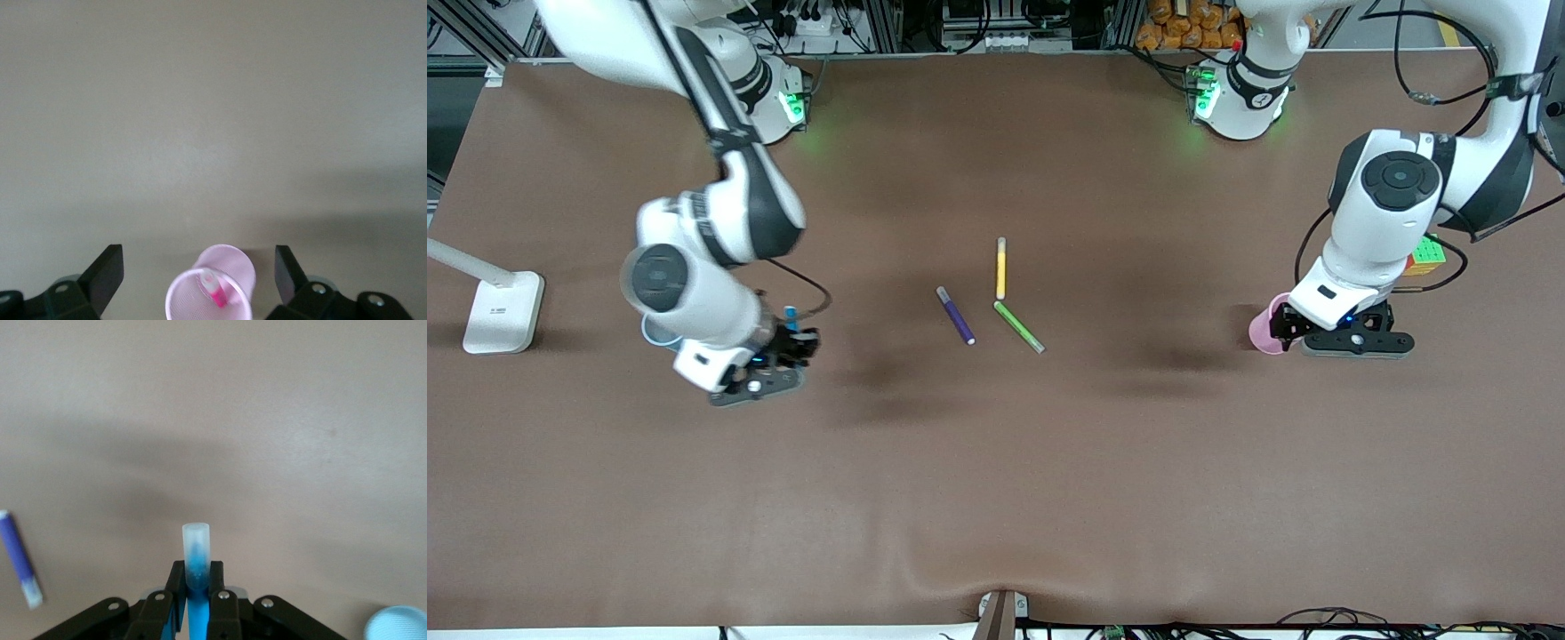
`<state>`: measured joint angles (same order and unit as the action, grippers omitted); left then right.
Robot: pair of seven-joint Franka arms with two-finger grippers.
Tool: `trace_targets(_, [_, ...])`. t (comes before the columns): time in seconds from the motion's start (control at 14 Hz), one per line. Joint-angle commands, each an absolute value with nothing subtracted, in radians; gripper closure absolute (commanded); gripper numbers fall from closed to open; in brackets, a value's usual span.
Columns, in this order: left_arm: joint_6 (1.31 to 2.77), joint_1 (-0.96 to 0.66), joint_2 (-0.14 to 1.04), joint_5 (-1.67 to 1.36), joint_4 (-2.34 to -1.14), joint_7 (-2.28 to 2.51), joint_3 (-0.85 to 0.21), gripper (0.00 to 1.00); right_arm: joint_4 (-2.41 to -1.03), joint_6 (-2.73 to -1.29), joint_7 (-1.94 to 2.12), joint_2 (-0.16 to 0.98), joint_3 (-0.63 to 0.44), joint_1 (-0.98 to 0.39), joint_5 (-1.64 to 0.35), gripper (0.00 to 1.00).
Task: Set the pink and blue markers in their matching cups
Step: 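Carry the blue marker with the right gripper over the light blue cup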
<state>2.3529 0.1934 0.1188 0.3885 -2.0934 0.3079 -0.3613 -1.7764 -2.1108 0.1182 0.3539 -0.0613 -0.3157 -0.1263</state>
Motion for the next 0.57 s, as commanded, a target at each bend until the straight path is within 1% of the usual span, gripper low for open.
trace_targets(0.0, [2.183,0.201,0.110,0.339,-1.987,0.299,-0.400,0.00,-1.812,-2.042,0.375,0.269,-0.043,-0.212,-0.204,1.00])
trace_targets(0.14, [2.148,0.204,0.101,0.337,-1.959,0.298,-0.406,0.00,-1.812,-1.985,0.536,0.235,-0.043,-0.151,-0.225,1.00])
trace_targets(0.36, [2.097,0.204,0.103,0.284,-1.910,0.262,-0.407,0.00,-1.818,-1.954,0.760,0.212,-0.041,-0.092,-0.233,1.00])
trace_targets(0.5, [2.076,0.206,0.104,0.265,-1.882,0.236,-0.407,0.00,-1.856,-1.954,0.935,0.187,-0.043,-0.052,-0.332,1.00])
